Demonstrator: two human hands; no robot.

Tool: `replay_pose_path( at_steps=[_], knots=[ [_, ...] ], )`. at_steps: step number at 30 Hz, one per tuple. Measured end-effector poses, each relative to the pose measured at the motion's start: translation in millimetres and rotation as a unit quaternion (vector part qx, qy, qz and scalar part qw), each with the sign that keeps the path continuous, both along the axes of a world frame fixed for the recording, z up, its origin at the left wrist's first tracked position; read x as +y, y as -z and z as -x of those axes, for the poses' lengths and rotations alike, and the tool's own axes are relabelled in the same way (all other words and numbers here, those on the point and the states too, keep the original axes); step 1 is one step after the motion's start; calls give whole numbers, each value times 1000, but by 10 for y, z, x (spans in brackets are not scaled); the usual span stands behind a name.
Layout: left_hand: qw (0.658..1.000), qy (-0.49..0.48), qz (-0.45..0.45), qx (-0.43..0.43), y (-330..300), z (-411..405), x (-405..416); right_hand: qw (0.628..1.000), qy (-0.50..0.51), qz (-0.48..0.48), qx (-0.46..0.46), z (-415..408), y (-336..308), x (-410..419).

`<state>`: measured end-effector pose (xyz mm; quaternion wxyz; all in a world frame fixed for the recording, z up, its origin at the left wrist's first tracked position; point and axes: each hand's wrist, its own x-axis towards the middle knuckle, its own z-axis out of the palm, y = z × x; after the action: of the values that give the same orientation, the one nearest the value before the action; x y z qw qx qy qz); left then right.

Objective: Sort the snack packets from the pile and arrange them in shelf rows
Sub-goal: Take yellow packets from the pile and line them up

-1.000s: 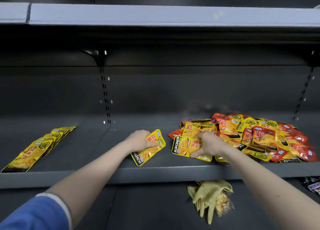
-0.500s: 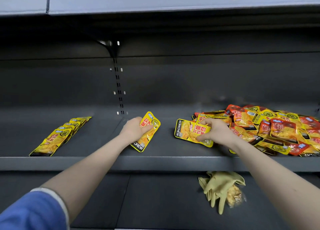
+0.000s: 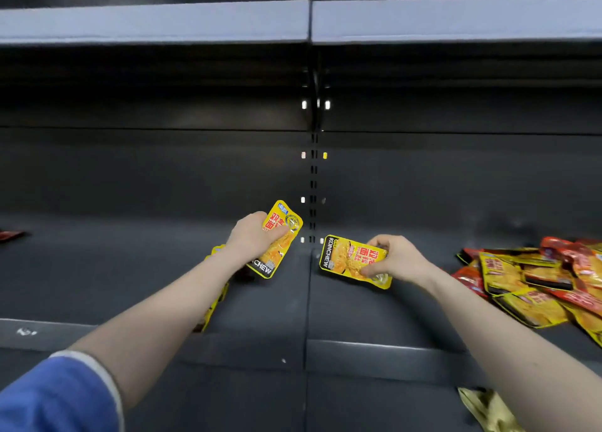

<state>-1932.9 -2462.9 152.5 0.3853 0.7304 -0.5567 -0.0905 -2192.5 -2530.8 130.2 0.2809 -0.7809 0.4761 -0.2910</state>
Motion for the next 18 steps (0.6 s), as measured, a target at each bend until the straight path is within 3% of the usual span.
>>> replay_pose_path(
  at_steps=[8,15,18],
  knots=[
    [999,-7,9,43,20,-1152,-107,999,-26,-43,-19,-973,44,-131],
    [997,-8,14,82,145,-1573,-145,985,-38,-105,-135,-1339,44,-303],
    [996,-10,9,88,191,-1662,-166,984,-29,-109,-136,-1475,38,-372]
  ],
)
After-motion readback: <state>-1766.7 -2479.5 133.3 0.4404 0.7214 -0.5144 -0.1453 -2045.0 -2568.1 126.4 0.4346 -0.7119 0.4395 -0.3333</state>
